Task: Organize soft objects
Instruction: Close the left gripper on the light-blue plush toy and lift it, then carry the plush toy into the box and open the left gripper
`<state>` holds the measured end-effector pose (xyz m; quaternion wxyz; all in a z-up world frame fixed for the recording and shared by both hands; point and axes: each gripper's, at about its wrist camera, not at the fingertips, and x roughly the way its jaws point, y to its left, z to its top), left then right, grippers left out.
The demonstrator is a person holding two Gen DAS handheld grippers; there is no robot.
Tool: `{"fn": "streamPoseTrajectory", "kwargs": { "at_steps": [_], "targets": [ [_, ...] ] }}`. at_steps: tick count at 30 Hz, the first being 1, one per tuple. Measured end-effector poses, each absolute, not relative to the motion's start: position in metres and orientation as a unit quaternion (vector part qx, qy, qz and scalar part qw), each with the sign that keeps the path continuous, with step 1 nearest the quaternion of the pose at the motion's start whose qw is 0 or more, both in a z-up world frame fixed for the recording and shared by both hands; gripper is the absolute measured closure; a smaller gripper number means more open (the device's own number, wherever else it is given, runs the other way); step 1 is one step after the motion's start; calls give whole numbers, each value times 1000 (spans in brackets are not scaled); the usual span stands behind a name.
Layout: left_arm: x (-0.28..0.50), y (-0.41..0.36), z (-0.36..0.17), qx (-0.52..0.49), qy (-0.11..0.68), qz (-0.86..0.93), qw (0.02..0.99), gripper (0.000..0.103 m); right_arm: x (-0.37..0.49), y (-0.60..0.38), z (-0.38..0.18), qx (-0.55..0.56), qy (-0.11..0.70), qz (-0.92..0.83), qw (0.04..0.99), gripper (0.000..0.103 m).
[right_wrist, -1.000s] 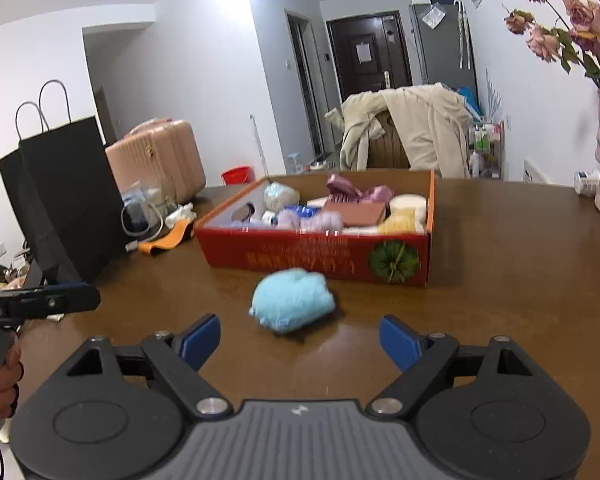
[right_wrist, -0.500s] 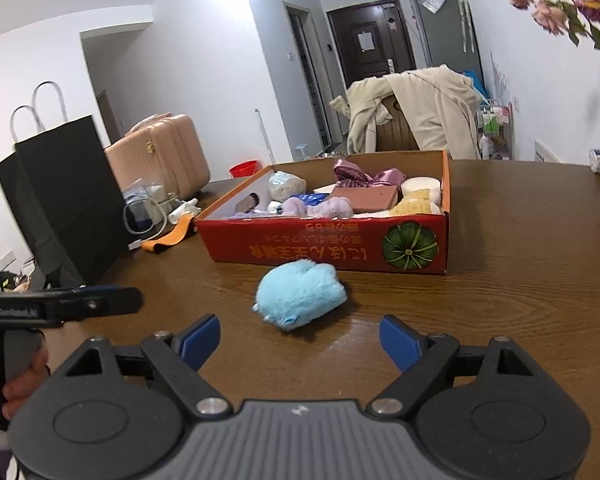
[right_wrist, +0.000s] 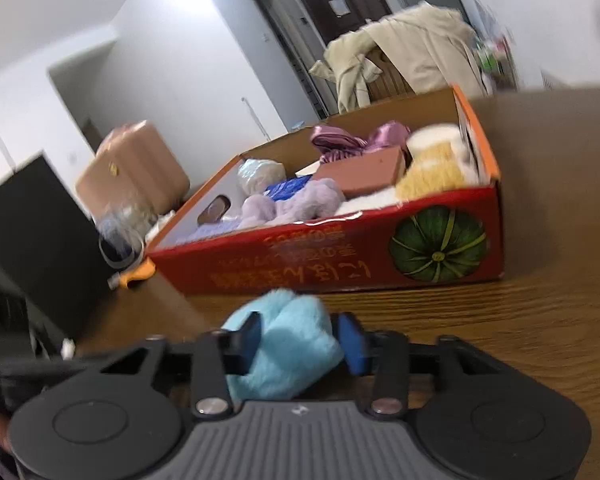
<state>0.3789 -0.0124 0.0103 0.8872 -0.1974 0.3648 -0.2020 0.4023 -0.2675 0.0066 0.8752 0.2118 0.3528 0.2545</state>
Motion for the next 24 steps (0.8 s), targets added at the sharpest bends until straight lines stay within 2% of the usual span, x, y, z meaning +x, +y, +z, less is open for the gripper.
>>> {"fn": "streamPoseTrajectory", "kwargs": {
  "at_steps": [4, 7, 24],
  "targets": [
    [380, -9, 2, -228, 361, -211, 879, 56, 406, -274, -5, 248, 353, 266, 862, 70],
    [380, -8, 0, -234, 357, -216, 878, 56, 407, -274, -9, 256, 352, 271, 859, 70],
    [368, -15, 10, -184, 340, -218, 896, 62, 405, -275, -8, 252, 350, 284, 856, 71]
  ]
}}
